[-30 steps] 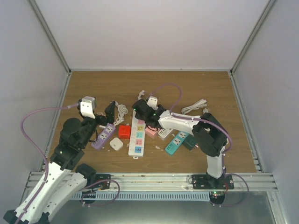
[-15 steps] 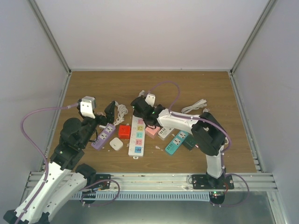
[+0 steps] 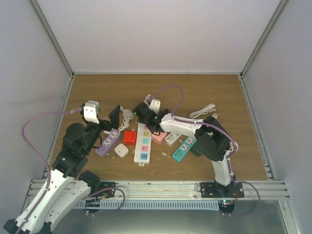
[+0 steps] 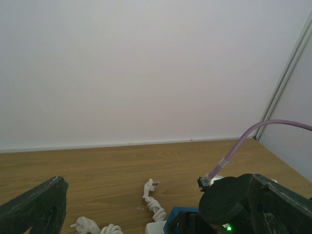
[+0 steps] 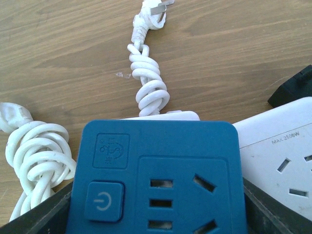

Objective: Insert the plug

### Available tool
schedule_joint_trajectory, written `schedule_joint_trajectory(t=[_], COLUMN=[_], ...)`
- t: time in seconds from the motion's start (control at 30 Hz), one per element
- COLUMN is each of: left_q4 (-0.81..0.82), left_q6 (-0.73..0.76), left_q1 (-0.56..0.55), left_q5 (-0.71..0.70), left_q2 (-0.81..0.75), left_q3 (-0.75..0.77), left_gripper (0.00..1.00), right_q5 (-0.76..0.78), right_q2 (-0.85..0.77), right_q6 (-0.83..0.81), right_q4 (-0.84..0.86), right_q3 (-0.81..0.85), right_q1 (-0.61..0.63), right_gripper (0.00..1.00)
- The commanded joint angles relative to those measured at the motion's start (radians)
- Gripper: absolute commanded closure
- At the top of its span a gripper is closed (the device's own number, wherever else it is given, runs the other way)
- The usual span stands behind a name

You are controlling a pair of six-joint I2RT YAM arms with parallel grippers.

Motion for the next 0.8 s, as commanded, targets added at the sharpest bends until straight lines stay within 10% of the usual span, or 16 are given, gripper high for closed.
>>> schedule_joint_trajectory(t=[0.0,0.77], left_q4=[0.052,0.047], left_q6=[0.003,0.002], left_q1=[0.007,0.008], left_q5=[-0.019,-0.045], left_q2=[0.0,-0.001], left_q3=[-0.013,-0.011], left_gripper=[0.01,0.01], right_q5=[0.093,0.04], right_q2=[0.05,0.181], right_q6=[0.046,-0.009], right_q4=[-0.116,-0.225], right_q3=[0.058,0.105], right_q1=[0.004,0.022], right_gripper=[0.53,0.52])
